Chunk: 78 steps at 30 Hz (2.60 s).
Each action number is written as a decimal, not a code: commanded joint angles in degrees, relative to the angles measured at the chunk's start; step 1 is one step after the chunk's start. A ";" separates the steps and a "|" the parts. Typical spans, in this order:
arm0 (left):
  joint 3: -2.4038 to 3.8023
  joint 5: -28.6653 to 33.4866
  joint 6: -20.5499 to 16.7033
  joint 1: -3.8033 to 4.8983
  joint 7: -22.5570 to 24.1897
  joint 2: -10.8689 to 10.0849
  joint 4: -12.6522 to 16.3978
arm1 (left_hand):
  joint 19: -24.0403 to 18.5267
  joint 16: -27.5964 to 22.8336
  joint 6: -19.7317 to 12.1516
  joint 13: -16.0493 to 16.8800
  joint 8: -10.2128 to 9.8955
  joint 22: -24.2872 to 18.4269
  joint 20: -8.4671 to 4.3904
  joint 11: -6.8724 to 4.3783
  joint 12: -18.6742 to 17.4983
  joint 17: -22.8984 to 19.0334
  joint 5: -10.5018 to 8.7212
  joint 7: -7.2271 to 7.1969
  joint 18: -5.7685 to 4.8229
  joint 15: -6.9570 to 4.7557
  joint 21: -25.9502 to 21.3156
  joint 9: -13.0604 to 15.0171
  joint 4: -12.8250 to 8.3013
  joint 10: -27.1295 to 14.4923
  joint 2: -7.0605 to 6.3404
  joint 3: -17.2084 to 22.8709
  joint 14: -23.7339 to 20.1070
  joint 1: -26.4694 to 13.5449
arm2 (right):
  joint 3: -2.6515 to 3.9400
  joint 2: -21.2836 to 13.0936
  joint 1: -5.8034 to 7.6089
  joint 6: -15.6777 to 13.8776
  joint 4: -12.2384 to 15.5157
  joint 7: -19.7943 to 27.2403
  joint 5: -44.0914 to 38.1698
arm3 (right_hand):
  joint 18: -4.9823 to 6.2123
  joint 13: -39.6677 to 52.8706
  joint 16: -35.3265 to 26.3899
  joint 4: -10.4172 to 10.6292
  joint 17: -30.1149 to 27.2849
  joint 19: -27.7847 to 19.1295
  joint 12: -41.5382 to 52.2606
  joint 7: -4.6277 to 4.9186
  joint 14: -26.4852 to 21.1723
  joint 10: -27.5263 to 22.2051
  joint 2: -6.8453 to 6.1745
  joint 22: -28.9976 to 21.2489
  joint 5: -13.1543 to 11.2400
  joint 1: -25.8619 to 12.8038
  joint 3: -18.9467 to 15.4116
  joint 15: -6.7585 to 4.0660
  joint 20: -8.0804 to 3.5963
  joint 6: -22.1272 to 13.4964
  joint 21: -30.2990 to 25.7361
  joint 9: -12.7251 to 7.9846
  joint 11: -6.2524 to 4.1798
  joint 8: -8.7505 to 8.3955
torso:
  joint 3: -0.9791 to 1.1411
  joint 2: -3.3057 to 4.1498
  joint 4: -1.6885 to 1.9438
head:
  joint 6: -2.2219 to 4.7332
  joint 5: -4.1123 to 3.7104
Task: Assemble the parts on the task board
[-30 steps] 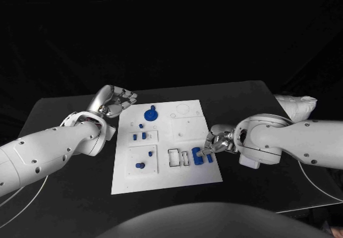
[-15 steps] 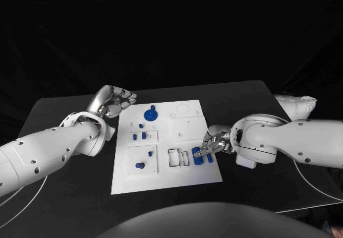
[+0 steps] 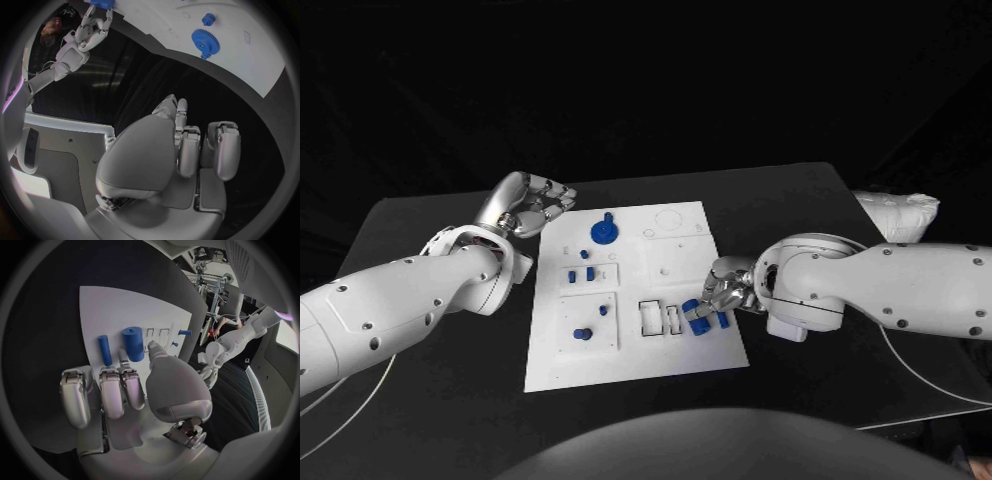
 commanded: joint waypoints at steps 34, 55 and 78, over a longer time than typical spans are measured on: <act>0.05 -0.13 0.93 0.03 0.63 -0.03 0.23 | 4.88 -0.29 0.11 -0.02 -0.29 14.62 -0.24 0.19 -0.21 15.07 -0.21 0.09 -0.95 -0.18 0.16 0.00 -0.01 -0.04 0.06 0.56 5.97 -0.15 | -0.12 3.69 -1.28 3.41 -1.39 -4.74 -2.66 | -0.82 15.09 0.23 -6.38 15.06 6.00 0.16 0.39 5.97 6.12 -1.37 15.09 2.17 1.49 5.53 0.94 1.31 -6.01 0.25 7.65 0.68 7.75 | -0.02 0.02 0.02 | 0.00 -0.47; 0.05 -0.13 1.12 0.04 0.62 -0.03 0.26 | 4.88 -0.29 0.11 -0.02 -0.29 14.62 -0.24 0.19 -0.21 15.07 -0.21 0.09 -0.95 -0.18 0.16 0.00 -0.01 -0.04 0.06 0.56 5.97 -0.15 | -0.12 3.74 -1.55 5.60 -1.24 -5.61 -5.75 | -0.82 15.09 0.23 -9.68 15.06 6.00 0.16 0.30 5.97 6.12 -2.73 15.09 2.36 3.65 8.42 0.81 1.18 -8.54 0.25 10.16 0.57 9.30 | -0.01 0.00 -0.01 | 0.00 -0.56; 0.05 -0.13 1.42 0.04 0.66 -0.02 0.22 | 4.89 -0.29 0.22 -0.02 -0.23 14.62 -0.23 0.17 -0.19 15.07 -0.21 0.05 -0.96 -0.19 0.17 0.03 -0.01 0.01 0.12 0.67 5.97 -0.20 | -0.12 3.47 -1.63 2.77 -1.30 -4.29 -5.34 | -0.82 15.09 0.23 -8.56 15.06 6.00 0.16 -2.23 5.97 6.12 -0.11 15.09 5.13 0.36 16.98 -1.07 -0.45 7.66 0.25 2.91 -1.68 -0.93 | -0.05 0.01 -0.03 | 0.00 -0.64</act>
